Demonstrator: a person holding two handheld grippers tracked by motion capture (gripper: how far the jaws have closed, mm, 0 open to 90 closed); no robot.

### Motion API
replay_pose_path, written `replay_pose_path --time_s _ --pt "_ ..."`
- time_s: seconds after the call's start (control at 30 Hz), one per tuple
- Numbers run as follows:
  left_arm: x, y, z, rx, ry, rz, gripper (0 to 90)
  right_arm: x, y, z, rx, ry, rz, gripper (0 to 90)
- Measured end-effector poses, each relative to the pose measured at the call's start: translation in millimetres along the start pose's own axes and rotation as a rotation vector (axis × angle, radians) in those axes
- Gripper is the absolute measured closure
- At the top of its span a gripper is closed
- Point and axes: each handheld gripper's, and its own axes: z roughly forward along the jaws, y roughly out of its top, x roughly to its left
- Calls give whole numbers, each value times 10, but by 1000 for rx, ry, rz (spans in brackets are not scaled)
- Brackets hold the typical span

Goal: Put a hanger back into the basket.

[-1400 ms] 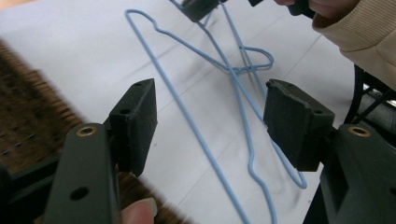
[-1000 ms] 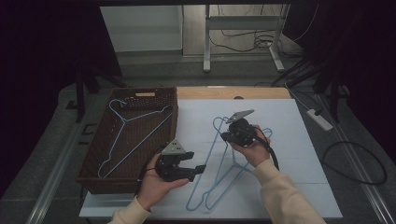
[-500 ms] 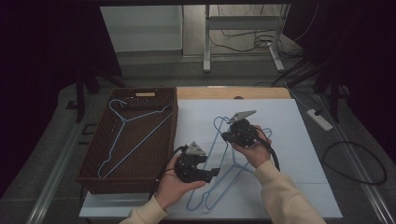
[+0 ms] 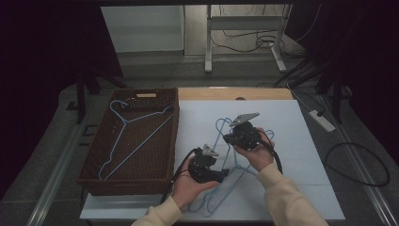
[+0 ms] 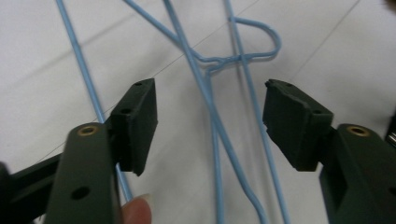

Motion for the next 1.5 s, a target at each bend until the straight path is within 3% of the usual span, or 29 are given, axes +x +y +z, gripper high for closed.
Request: replay_pose_path --time_s 0.27,0.5,0.57,0.67,0.77,0.83,0.87,0.9,0.93,0.97,1.1,1.3,1.5 --pt "46 2 153 -2 -25 -33 486 2 -21 -32 -14 -1 5 859" --pt "100 7 244 10 -98 -86 717 9 -39 -60 -29 5 12 858" --pt "106 9 241 6 -90 -90 794 1 -47 -71 -37 8 12 858" --pt "115 6 234 -5 -66 -101 816 -16 -66 -97 -59 14 21 851" --pt "130 10 216 -20 -62 -117 858 -59 -146 -207 -136 30 84 686" --pt "133 11 210 -23 -52 -121 860 -59 -230 -343 -197 12 111 616" --pt "133 11 210 -23 -52 -121 860 -59 -230 -343 -197 12 111 616" --pt "137 8 212 -25 -55 -123 861 -54 -323 -493 -253 4 129 555" --pt "138 4 210 -29 -58 -125 861 -54 -323 -493 -253 4 129 555" --pt "134 -5 206 -35 -58 -132 861 -40 -439 -630 -285 -1 131 504" --pt "135 -13 196 -47 -66 -134 862 -30 -609 -778 -299 -14 146 471" --pt "117 -9 136 -84 -82 -133 864 1 -1098 -946 -313 -9 169 463" --pt "105 1 62 -113 -108 -142 865 -71 -1339 -1033 -341 2 199 450"
